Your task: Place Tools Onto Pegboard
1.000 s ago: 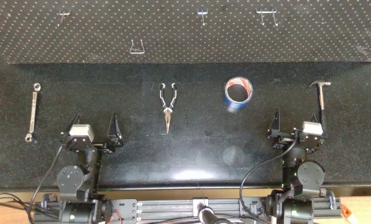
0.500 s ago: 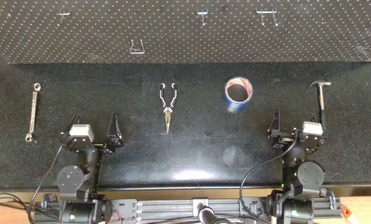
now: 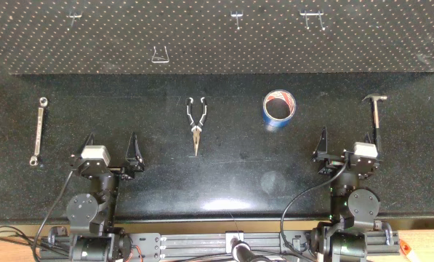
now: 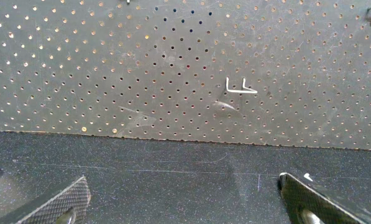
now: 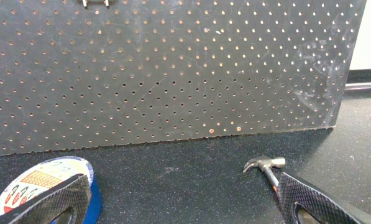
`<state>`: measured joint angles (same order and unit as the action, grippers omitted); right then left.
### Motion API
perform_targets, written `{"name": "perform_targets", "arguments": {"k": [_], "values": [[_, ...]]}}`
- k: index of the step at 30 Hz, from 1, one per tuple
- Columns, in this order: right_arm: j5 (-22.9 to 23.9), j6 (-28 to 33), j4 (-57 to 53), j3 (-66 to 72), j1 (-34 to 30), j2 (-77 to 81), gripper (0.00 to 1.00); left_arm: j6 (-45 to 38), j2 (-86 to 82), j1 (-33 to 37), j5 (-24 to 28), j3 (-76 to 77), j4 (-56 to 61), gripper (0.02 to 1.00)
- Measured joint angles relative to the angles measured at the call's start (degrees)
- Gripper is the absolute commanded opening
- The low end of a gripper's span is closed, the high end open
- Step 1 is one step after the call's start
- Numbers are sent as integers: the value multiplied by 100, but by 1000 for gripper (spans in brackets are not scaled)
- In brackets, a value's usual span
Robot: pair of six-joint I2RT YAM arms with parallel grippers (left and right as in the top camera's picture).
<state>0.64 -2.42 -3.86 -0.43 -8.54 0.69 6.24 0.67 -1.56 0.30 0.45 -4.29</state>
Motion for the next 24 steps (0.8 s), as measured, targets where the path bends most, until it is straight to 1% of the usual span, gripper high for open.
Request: {"name": "perform_targets", "arguments": {"k": [13,16,19,22,24], "values": [[2,0,-2,0,0,0,969,0,15,0,0,0,42,996],[0,0,-2,0,0,0,972,0,352,0,0,70,103,996],[-4,0,-4,0,0,-2,972,-4,1261,0,-11,662,39,996],[-24,0,-4,0,0,-2,974,-85,2249,0,-186,1727,-116,996],[-37,0,-2,-2,0,-2,974,-337,2874,4,-289,2544,-640,996]]}}
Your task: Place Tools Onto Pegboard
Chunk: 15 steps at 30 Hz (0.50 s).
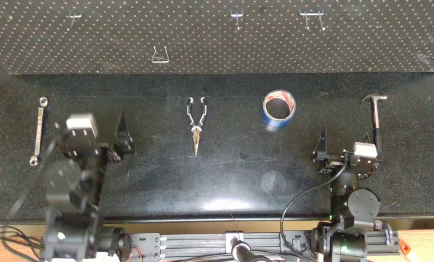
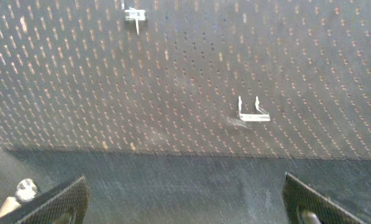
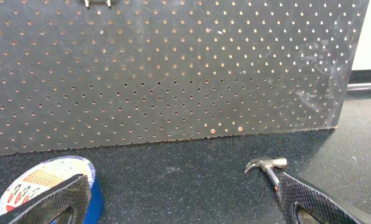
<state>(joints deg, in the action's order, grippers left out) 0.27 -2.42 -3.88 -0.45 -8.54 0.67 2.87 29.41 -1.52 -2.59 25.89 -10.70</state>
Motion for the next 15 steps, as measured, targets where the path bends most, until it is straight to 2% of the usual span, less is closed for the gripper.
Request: {"name": "perform_targets", "arguments": {"k": [5,8,11,15], "values": [[0,2,-2,2,0,0,972,-769,1646,2,-122,2288,-1862,996],[0,2,-2,2,0,0,972,-946,2205,20,-149,3259,-2634,996],[-2,2,-2,2,0,0,972,-1080,2527,205,-184,3904,-3176,996],[-2,2,-2,2,0,0,972,-1189,2745,793,-332,4236,-3692,998]]}}
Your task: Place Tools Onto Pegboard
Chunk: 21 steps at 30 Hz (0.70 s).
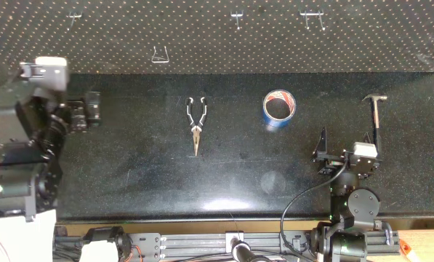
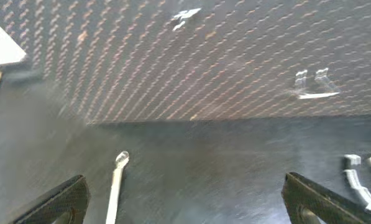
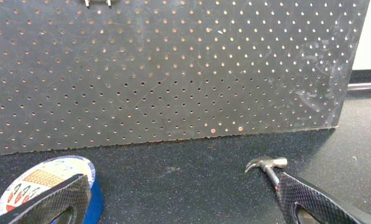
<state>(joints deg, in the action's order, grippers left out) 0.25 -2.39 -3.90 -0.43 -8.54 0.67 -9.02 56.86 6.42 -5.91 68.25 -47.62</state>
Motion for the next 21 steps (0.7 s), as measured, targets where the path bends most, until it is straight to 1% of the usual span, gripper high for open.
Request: {"name": "perform_targets", "arguments": {"k": [2,5,9,12,14,16,18,19,20,21], "values": [[0,0,0,0,0,0,972,-24,37,328,-70,15,-236,996],[0,0,0,0,0,0,972,-227,50,774,-157,52,-1016,993],[2,0,0,0,0,0,972,-1078,116,1482,20,66,-2048,996],[0,0,0,0,0,0,972,-1397,181,2118,131,68,-2098,993],[0,0,0,0,0,0,972,-1668,212,2800,192,68,-2103,996],[0,0,0,0,0,0,972,-1897,212,3265,256,68,-2105,991],[0,0,0,0,0,0,972,-2295,232,3974,426,68,-2103,996],[0,0,0,0,0,0,972,-2439,236,4057,448,68,-2105,993],[0,0,0,0,0,0,972,-2618,289,4496,573,68,-2105,993],[2,0,-2,0,0,2,972,-2822,343,4754,702,68,-2107,993]]}}
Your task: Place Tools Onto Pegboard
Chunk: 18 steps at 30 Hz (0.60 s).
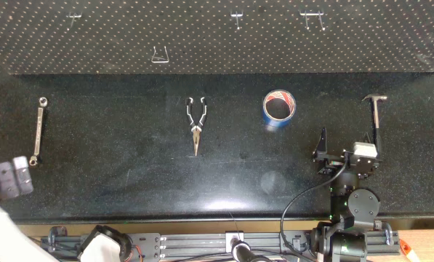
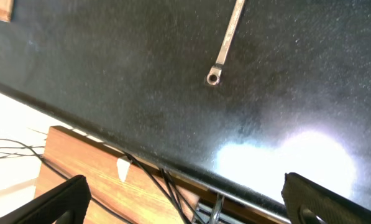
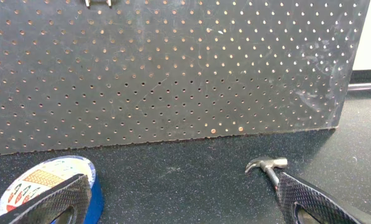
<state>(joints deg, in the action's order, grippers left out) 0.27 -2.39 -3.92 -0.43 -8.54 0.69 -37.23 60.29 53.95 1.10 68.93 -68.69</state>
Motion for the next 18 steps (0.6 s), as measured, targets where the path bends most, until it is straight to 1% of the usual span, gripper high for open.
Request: {"name": "perform_targets", "arguments": {"k": [3,6,11,18], "values": [[-2,0,2,0,0,-2,969,-374,201,667,269,0,33,996],[-2,0,2,0,0,-2,974,-588,476,1027,706,0,66,996],[-2,0,2,0,0,-2,974,-975,938,1130,1333,0,363,996],[-2,0,2,0,0,-2,972,-1075,1676,1132,1679,0,776,996]]}}
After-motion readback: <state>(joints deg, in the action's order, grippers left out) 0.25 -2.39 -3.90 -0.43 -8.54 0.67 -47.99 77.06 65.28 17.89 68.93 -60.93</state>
